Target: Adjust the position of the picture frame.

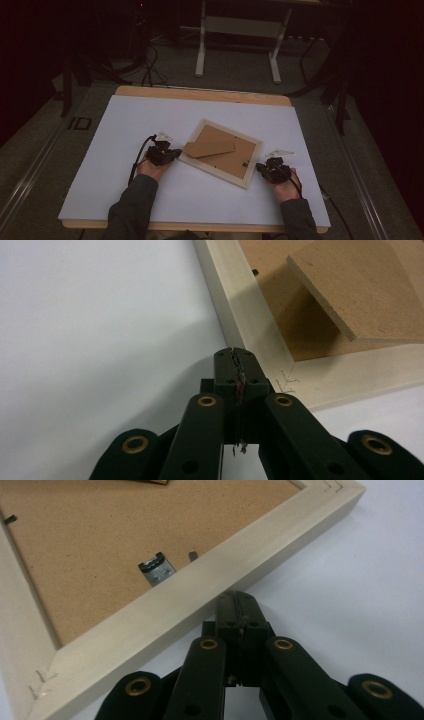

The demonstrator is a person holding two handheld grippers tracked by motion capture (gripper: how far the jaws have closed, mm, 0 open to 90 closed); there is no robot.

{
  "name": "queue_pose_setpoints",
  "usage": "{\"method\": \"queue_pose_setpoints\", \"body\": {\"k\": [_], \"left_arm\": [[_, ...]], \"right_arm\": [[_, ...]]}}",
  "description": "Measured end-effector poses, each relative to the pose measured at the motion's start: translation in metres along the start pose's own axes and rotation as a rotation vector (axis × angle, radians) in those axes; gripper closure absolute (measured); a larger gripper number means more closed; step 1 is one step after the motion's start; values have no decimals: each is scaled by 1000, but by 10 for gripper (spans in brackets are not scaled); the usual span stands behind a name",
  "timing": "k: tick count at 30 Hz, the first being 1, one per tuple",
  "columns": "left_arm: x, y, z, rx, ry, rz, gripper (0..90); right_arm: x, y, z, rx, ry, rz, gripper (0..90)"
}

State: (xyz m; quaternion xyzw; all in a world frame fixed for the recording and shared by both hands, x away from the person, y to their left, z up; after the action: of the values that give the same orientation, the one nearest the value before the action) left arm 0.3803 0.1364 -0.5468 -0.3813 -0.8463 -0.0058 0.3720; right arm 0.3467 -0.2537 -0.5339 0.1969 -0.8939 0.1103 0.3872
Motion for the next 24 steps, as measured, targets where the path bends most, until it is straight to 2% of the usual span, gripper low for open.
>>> {"method": "queue_pose_setpoints", "body": {"k": [19,24], "left_arm": [[17,-17,19,5,9,-32,900],[21,-21,25,8,6,-29,900]], "right_arm": [[-15,0,-17,-6,3,1,900],[-18,2,-20,-5,4,1,900]]}}
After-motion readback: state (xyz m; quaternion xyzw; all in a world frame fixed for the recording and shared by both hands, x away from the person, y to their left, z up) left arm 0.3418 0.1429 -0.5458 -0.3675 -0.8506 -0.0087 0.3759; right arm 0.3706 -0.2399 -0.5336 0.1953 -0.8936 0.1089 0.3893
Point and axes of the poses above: each handheld gripper's, and its own axes: x roughly backward along the jaws, z roughly out of its underside, y roughly to its left, the point moved 1 cm from there along -x, roughly forward along the jaws, and after that the axes turned 7 degrees about z, right-handed, at the moved point
